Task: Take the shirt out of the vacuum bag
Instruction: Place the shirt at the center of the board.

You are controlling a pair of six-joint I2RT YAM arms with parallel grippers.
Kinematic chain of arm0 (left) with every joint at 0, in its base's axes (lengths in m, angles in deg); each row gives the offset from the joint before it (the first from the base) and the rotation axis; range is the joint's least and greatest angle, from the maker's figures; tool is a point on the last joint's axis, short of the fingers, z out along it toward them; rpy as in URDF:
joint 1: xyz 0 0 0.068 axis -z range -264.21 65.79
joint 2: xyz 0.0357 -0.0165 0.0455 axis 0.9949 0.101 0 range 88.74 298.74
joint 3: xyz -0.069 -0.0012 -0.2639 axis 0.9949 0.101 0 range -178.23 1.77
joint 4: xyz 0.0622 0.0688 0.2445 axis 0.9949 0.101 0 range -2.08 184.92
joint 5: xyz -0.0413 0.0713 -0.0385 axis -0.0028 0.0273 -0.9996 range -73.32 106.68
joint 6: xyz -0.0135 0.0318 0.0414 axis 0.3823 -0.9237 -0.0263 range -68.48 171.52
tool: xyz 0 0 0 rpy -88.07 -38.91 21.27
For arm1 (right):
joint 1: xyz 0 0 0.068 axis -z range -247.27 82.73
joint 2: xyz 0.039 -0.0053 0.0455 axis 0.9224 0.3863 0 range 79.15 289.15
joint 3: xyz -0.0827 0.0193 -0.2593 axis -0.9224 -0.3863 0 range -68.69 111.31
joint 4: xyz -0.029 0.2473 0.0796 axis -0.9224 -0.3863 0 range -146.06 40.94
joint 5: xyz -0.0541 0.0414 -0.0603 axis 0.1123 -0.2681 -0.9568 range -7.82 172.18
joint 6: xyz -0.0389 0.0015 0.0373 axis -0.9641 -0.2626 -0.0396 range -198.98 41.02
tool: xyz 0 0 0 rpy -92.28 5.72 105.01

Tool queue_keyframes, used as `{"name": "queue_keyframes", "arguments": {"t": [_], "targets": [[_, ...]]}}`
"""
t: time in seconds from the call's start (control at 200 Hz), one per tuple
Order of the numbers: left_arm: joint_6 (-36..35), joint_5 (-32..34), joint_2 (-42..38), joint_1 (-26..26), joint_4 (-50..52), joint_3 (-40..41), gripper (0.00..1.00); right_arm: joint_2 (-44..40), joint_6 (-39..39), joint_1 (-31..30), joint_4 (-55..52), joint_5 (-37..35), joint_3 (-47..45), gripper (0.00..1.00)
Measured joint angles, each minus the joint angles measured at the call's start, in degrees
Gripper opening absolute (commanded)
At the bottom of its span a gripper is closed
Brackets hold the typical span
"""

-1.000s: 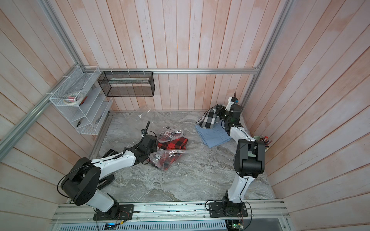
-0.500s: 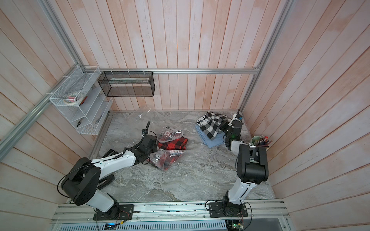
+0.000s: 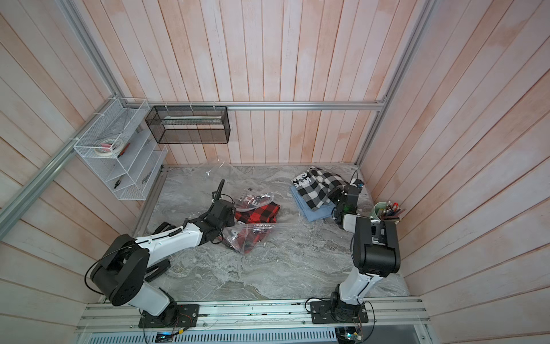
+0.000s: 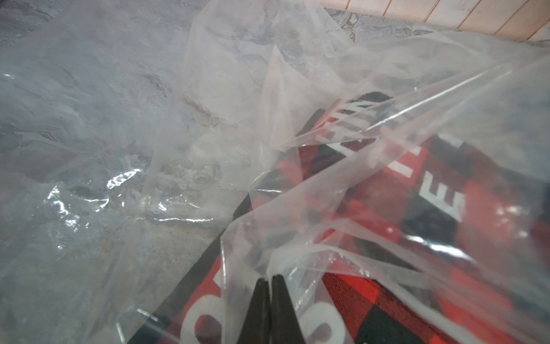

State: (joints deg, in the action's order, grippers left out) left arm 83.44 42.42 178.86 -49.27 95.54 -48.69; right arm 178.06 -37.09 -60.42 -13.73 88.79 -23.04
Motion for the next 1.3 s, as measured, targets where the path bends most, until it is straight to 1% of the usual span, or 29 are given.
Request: {"name": "queue_keyframes", "arguments": {"t": [0.225,0.39,0.47,0.535,0.61,0.65,0.69,0.845,0.96,1.22,1.3], "targets": [[-0.4,0.0,0.0,0.2,0.8,-0.7,0.0,-1.0,1.4,-1.0,-1.6,-3.1,-4.9,0.0],[-0.8,0.0,0.0,0.5,1.6,-1.3,0.0,-0.7,2.0,-1.1,-4.0,-4.7,-5.4,0.0],[-0.9,0.0,0.0,0.6,1.9,-1.5,0.0,-0.7,2.1,-1.1,-4.7,-5.2,-5.4,0.2],[-0.9,0.0,0.0,0.7,2.1,-1.6,0.0,-0.7,1.9,-1.1,-5.8,-5.6,-5.4,0.27],[-0.9,0.0,0.0,0.8,2.2,-1.6,0.0,-1.0,1.6,-1.1,-7.1,-5.9,-5.3,0.38],[-0.9,0.0,0.0,0.8,2.3,-1.6,0.0,-1.4,1.8,-1.1,-7.8,-5.9,-5.3,0.47],[-0.9,0.0,0.0,0.8,2.3,-1.6,0.0,-2.0,2.1,-1.1,-8.4,-5.9,-5.4,0.51],[-0.9,0.1,0.0,0.8,2.7,-1.8,0.0,-6.4,3.2,-1.1,-9.4,-5.0,-6.9,0.59],[-0.9,0.1,0.0,0.8,3.1,-2.2,0.0,-12.7,4.7,-1.1,-10.4,-4.8,-10.3,0.63],[-1.1,0.1,0.0,0.9,3.6,-3.4,0.0,-24.6,5.3,-1.1,-13.7,-4.5,-14.7,0.63],[-1.3,0.1,0.0,0.9,3.6,-3.7,0.0,-26.8,5.6,-1.3,-14.3,-4.1,-15.3,0.63]]}}
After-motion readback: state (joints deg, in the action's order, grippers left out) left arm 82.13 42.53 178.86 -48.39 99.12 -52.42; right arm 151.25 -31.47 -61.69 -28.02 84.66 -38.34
